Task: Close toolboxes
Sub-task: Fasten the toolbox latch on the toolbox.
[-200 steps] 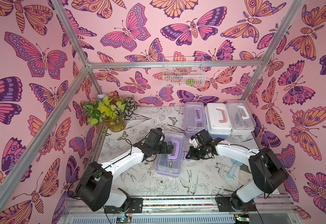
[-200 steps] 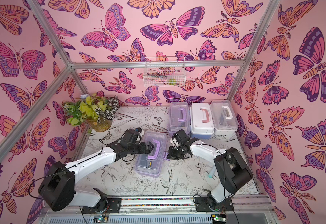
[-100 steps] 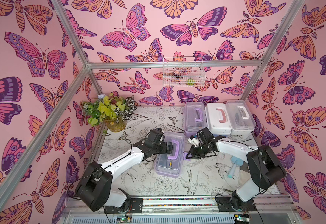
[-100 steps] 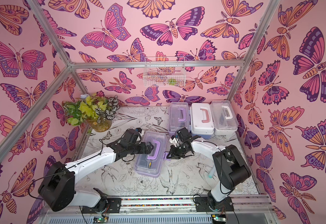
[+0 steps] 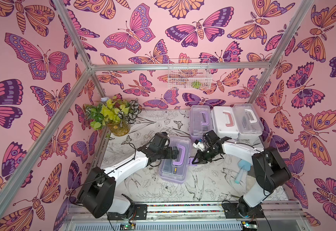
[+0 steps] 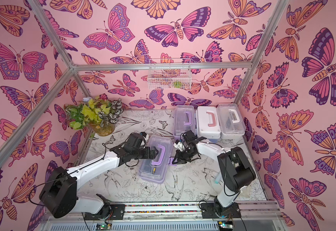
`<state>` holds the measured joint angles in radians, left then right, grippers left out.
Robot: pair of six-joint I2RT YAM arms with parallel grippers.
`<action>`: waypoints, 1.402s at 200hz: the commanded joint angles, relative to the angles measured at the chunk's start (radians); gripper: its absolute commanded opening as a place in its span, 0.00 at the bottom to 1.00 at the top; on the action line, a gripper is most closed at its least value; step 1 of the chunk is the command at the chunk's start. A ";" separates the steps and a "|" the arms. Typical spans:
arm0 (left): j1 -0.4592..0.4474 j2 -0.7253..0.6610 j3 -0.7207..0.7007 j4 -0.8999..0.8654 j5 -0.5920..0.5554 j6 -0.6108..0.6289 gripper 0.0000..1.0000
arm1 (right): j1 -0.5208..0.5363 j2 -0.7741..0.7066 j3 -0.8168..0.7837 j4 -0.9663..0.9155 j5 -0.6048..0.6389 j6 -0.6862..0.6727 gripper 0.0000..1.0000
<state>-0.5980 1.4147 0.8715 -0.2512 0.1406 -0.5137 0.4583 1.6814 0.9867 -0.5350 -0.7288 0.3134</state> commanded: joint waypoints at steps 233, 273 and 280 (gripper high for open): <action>-0.037 0.011 -0.087 -0.104 -0.104 -0.051 1.00 | -0.055 -0.031 -0.120 0.225 -0.342 0.230 0.00; -0.030 0.020 -0.082 -0.105 -0.099 -0.040 1.00 | -0.066 -0.023 -0.094 0.151 -0.351 0.166 0.00; -0.030 0.022 -0.079 -0.106 -0.096 -0.041 1.00 | -0.067 -0.023 -0.096 0.161 -0.352 0.172 0.00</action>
<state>-0.6296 1.3891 0.8398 -0.2203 0.0761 -0.5735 0.4030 1.6806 0.8463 -0.3389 -0.9516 0.5297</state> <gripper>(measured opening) 0.999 0.139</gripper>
